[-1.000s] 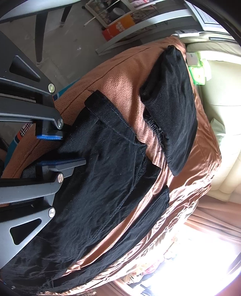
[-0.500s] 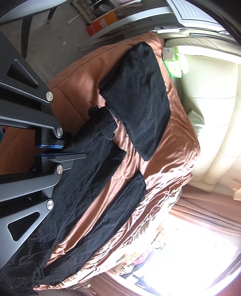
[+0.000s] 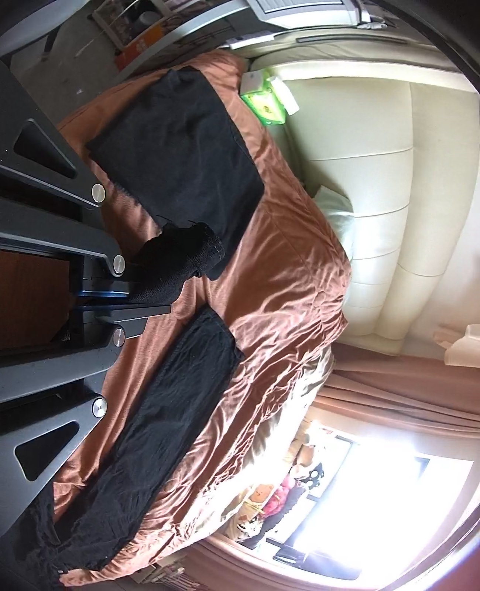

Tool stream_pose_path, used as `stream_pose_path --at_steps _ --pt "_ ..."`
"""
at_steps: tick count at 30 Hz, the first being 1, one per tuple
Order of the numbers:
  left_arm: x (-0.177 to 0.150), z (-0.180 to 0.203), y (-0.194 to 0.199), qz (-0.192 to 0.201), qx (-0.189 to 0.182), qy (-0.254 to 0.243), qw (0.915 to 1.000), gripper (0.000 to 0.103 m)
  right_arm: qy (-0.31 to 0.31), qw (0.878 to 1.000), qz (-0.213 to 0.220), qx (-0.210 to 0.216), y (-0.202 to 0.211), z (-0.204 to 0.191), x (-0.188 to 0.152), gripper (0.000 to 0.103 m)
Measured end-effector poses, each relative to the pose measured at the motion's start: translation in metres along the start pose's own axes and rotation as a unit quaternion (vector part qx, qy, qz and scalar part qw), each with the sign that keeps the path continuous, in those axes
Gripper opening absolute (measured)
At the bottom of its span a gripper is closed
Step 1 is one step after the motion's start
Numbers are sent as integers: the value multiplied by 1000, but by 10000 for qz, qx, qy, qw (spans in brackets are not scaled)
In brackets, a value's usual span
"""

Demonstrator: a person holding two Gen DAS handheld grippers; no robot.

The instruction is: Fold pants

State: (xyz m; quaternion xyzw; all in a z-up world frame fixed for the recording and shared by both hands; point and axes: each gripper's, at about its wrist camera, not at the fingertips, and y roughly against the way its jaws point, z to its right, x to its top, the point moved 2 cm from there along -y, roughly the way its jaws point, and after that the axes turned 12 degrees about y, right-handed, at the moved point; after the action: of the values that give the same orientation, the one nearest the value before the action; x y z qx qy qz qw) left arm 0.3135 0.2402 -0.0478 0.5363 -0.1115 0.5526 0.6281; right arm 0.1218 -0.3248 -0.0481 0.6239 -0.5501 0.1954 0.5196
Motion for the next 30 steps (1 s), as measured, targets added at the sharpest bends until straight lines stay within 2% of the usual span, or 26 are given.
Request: stream_pose_path --at_steps 7,12,22,30 --pt "44 41 -17 232 -87 -140 9996 2 184 9998 100 -57 -23 -14 32 0" --pt "71 65 -45 277 -51 -112 9995 2 177 9997 173 -88 -45 -20 54 0" --pt "95 120 -140 153 189 -274 9993 2 153 9993 144 -299 -117 -39 90 0" --pt "91 152 -227 -76 393 -322 9987 2 240 9978 56 -610 -188 -59 109 0"
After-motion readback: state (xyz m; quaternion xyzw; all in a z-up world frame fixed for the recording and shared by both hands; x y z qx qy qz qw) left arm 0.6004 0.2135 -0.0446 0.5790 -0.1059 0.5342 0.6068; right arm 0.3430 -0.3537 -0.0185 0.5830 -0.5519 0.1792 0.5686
